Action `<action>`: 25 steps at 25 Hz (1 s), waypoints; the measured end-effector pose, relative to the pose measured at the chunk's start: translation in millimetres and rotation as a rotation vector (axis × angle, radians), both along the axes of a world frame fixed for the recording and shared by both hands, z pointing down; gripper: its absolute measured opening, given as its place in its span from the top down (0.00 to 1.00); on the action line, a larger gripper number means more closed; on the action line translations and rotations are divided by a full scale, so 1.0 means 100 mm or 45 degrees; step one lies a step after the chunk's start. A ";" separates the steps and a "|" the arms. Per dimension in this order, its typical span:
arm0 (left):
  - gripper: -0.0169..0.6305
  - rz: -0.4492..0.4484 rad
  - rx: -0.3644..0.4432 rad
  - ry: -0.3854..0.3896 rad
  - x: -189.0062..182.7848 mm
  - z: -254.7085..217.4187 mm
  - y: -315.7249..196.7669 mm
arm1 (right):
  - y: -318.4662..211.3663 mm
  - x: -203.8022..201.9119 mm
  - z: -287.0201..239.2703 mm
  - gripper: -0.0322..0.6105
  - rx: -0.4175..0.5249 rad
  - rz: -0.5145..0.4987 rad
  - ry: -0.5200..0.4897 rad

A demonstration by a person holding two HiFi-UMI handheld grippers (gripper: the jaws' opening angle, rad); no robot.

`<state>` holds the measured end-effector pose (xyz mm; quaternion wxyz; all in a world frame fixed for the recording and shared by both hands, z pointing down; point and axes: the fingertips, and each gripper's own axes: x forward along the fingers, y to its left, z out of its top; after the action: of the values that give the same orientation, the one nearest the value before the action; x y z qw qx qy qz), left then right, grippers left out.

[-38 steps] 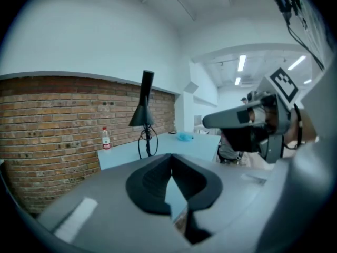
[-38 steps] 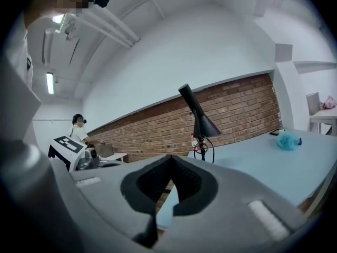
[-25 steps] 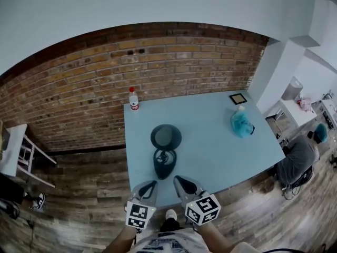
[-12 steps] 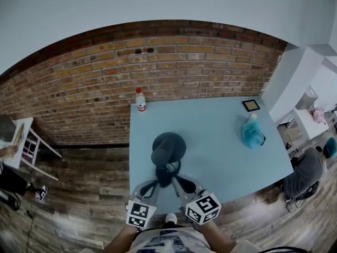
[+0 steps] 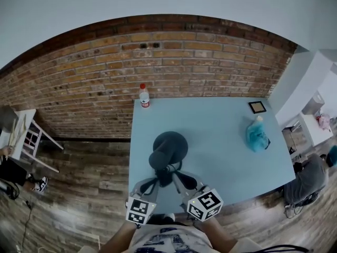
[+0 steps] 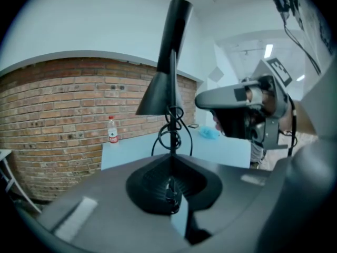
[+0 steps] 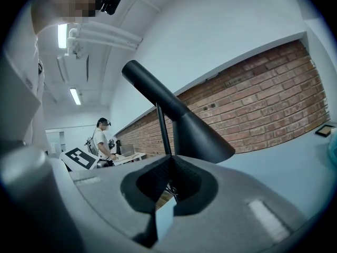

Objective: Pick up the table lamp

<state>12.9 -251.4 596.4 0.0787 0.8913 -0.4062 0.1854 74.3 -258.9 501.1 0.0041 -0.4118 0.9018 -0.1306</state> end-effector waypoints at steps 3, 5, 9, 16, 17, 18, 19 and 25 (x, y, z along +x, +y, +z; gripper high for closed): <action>0.98 0.011 -0.012 0.006 0.03 0.03 -0.02 | -0.04 -0.03 0.01 0.95 -0.005 -0.020 0.004; 0.98 0.024 -0.020 0.008 0.05 0.04 -0.02 | -0.07 -0.04 0.01 0.95 -0.007 -0.026 0.003; 0.98 0.060 -0.039 0.019 0.09 0.11 -0.03 | -0.10 -0.06 -0.02 0.95 0.009 -0.050 -0.004; 0.92 0.098 -0.071 0.053 0.18 0.17 -0.07 | -0.14 -0.08 -0.07 0.83 0.023 -0.103 -0.007; 0.90 0.100 -0.073 0.062 0.19 0.17 -0.08 | -0.14 -0.10 -0.07 0.83 0.026 -0.110 -0.011; 0.89 0.099 -0.076 0.071 0.19 0.19 -0.08 | -0.14 -0.11 -0.08 0.80 0.030 -0.120 -0.016; 0.87 0.095 -0.079 0.079 0.19 0.22 -0.09 | -0.14 -0.13 -0.08 0.77 0.033 -0.132 -0.019; 0.74 0.118 -0.097 0.120 0.26 0.31 -0.16 | -0.20 -0.19 -0.15 0.75 0.067 -0.173 -0.023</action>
<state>38.8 -267.2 627.4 0.1229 0.9133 -0.3529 0.1622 55.2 -278.6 486.4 0.0141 -0.3483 0.9308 -0.1103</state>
